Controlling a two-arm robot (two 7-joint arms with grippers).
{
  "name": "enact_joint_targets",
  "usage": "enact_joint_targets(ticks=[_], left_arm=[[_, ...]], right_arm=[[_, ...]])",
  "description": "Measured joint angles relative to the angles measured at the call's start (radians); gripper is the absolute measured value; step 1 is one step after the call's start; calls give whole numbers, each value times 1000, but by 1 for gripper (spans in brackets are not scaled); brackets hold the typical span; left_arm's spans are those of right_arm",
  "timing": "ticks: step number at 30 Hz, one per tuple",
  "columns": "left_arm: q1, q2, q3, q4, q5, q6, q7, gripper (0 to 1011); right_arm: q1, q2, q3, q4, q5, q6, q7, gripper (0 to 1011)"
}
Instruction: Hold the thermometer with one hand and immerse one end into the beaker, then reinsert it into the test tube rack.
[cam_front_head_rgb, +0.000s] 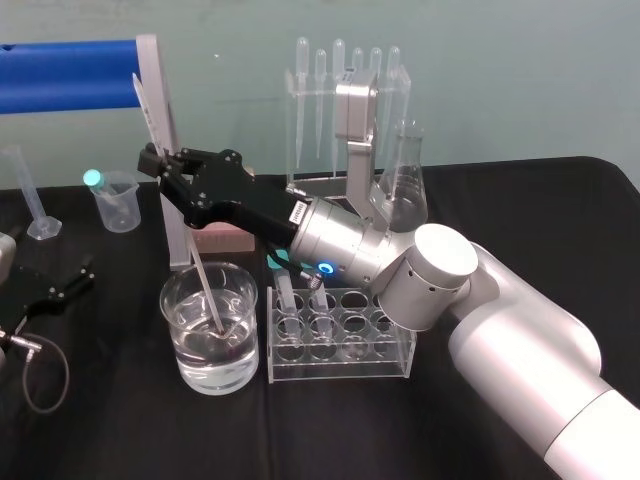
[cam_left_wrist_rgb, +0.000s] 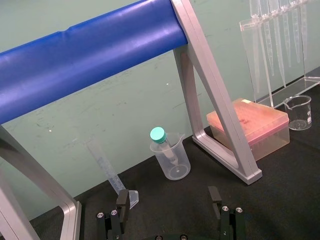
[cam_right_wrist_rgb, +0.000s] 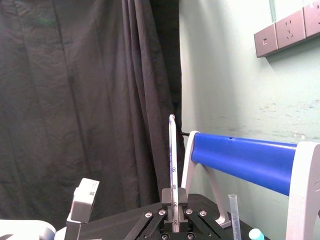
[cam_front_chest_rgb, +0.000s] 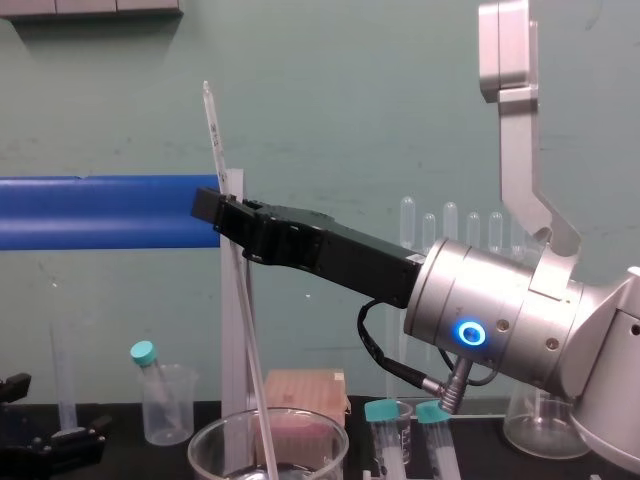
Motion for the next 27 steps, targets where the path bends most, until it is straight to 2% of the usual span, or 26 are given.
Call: enact_joint_targets(ticks=[27], left_arm=[[0, 0, 0, 0, 0, 0, 0, 1008]], right_arm=[[-1, 0, 0, -1, 0, 0, -1, 57]])
